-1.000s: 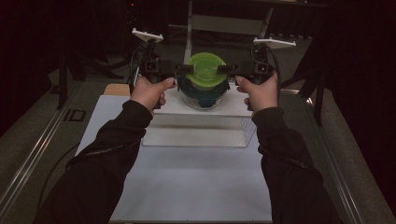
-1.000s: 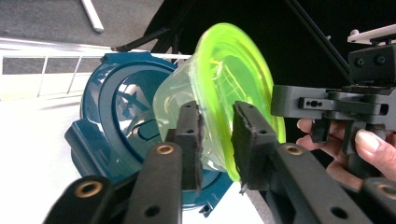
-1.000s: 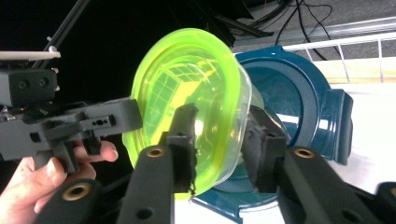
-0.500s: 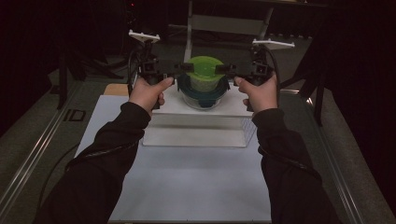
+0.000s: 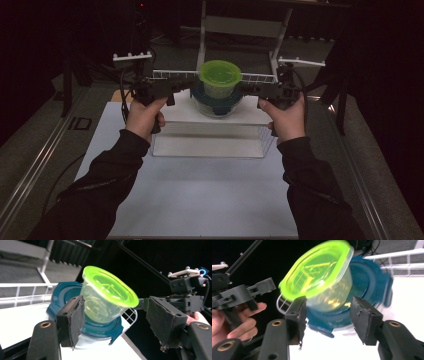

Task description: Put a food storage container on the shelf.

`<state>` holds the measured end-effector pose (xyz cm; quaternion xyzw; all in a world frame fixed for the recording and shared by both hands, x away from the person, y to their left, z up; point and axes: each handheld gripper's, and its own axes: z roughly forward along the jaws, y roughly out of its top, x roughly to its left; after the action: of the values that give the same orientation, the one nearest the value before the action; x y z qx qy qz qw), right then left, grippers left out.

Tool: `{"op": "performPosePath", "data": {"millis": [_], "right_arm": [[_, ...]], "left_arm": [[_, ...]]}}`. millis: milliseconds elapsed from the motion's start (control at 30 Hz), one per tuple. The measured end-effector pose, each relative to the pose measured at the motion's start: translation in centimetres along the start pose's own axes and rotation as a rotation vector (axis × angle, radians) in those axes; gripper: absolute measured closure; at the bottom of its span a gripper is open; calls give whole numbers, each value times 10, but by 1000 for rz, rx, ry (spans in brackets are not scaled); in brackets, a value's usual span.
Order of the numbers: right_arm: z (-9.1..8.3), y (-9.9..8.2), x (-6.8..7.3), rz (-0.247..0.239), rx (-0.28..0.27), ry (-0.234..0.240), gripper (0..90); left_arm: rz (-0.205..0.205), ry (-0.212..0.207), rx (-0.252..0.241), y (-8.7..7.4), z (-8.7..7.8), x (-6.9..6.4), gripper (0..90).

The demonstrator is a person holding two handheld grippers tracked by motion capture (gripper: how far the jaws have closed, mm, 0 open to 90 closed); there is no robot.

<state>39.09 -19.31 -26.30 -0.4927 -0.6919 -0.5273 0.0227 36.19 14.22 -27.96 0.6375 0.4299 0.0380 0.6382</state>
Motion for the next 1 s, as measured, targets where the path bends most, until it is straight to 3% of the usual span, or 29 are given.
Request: {"op": "performPosePath", "data": {"millis": [33,67,100,167,200,233,267,333,433,567,1000], "right_arm": [[0,-3,1,-3,3,3,481],[4,-10,3,-8,20,24,554],[7,-13,5,-10,28,27,584],[10,-16,6,-11,33,30,631],[15,-20,8,-7,40,46,718],[15,-20,8,-7,40,46,718],[22,-23,10,0,48,44,821],[28,-24,11,7,52,45,868],[32,-24,11,10,53,47,879],[49,-21,14,23,56,52,883],[62,-10,9,40,45,11,836]], "left_arm": [[0,0,0,0,0,0,293],[57,16,-37,-15,-7,-1,209],[71,32,-35,-20,-8,-1,171],[82,51,-45,-25,-10,-2,132],[91,58,-60,-31,-12,-2,97],[103,60,-57,-35,-13,-3,97],[125,72,-80,-45,-16,-4,0],[132,92,-97,-53,-19,-5,0],[131,97,-104,-57,-20,-5,0],[149,110,-105,-70,-21,-5,0],[188,119,-72,-78,-18,-6,0]]}}
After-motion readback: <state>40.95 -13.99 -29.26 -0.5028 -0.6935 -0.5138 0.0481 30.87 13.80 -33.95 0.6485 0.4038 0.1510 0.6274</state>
